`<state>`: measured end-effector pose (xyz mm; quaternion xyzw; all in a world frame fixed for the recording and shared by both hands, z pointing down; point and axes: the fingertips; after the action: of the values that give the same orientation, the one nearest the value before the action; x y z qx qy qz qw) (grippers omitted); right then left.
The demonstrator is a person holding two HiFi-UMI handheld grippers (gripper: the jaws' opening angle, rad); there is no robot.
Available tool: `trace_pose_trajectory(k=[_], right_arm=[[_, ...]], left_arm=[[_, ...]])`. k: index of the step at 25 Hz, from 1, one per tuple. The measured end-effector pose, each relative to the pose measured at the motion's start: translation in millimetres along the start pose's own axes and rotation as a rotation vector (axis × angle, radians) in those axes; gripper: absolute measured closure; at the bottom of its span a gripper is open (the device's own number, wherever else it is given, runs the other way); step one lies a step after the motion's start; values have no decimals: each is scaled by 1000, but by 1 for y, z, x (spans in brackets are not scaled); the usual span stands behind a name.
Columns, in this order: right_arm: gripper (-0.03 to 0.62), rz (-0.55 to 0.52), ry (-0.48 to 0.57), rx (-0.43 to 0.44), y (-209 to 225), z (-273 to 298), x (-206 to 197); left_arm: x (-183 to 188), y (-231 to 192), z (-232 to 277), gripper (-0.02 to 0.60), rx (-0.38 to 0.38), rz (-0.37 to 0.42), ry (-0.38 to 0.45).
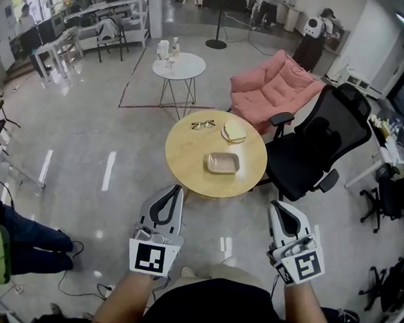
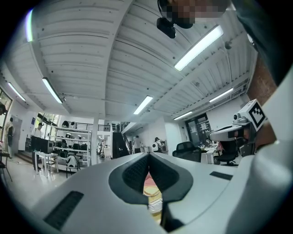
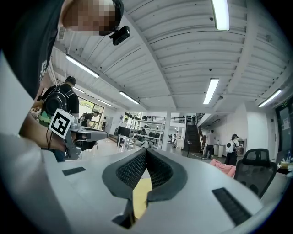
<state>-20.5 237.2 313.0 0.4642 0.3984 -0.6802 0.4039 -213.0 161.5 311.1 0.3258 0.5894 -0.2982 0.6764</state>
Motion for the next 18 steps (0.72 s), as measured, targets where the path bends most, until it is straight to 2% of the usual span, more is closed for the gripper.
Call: trace_pose_trajectory(k=[8, 18], right_arm=[[579, 36, 4, -14, 24, 6, -8], [579, 54, 8, 37, 57, 43, -14]], left_arm=[[-7, 2, 14, 565, 4, 2, -10], [-3, -10, 49, 565, 53, -14, -29]])
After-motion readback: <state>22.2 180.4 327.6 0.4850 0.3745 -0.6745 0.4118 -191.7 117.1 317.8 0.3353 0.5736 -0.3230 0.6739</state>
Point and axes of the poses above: the fingertips, and each gripper's own axes: z forward along the fingers, y to its right, x out of its top, and after that the axes turned 12 degrees about -y, right-handed
